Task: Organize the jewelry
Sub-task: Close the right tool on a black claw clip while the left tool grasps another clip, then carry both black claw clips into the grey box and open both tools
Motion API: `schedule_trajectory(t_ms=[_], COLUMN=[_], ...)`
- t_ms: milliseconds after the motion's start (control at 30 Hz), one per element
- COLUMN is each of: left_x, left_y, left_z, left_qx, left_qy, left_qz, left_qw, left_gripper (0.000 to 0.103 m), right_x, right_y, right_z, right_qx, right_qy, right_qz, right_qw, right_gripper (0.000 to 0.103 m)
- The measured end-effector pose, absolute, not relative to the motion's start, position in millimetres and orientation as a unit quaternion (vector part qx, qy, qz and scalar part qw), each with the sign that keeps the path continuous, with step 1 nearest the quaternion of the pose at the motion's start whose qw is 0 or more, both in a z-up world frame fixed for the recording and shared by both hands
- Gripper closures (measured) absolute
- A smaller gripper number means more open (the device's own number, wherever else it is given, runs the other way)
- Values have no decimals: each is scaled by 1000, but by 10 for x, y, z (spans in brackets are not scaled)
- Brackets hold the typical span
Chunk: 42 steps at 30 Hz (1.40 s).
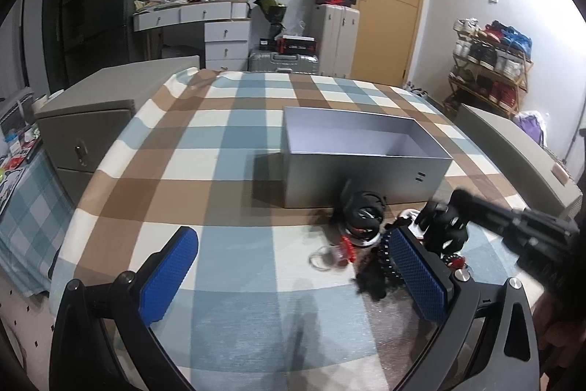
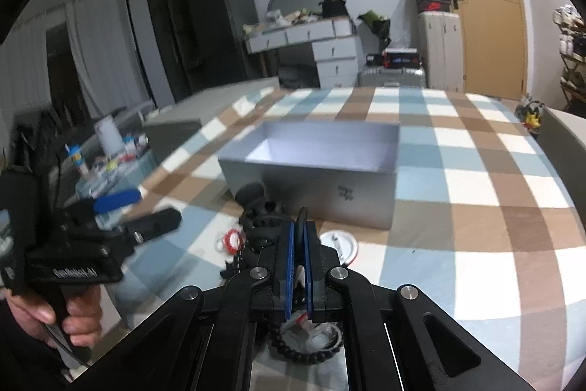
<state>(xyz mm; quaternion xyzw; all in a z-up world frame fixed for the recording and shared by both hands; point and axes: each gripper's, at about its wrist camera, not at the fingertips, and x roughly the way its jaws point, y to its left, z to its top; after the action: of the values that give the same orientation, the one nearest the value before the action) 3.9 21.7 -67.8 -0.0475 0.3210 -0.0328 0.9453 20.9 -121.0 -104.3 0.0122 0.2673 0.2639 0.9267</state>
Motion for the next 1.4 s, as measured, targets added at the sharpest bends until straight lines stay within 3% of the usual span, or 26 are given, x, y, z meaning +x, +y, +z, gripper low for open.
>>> schedule_trajectory(t_ms=[267, 667, 833, 1033, 1400], left_x=[215, 582, 659, 622, 549], left_y=[152, -100, -155, -180, -156], left_z=[-710, -794, -882, -852, -716], left_qx=[-51, -36, -33, -34, -30], left_qy=[342, 386, 417, 416, 394], left_qz=[-48, -119, -108, -124, -129], left_qw=[937, 914, 902, 900, 910], left_gripper=[1, 2, 19, 61, 62], right_x=[157, 157, 135, 131, 153], right_y=[-1492, -1654, -1656, -1648, -1638], right_z=[-876, -1020, -1039, -1056, -1006], right_qx=[46, 77, 80, 82, 83], right_qy=[230, 243, 244, 249, 247], right_qz=[243, 243, 246, 250, 254], right_qw=[941, 936, 935, 932, 932], right_gripper=[99, 99, 99, 99, 99])
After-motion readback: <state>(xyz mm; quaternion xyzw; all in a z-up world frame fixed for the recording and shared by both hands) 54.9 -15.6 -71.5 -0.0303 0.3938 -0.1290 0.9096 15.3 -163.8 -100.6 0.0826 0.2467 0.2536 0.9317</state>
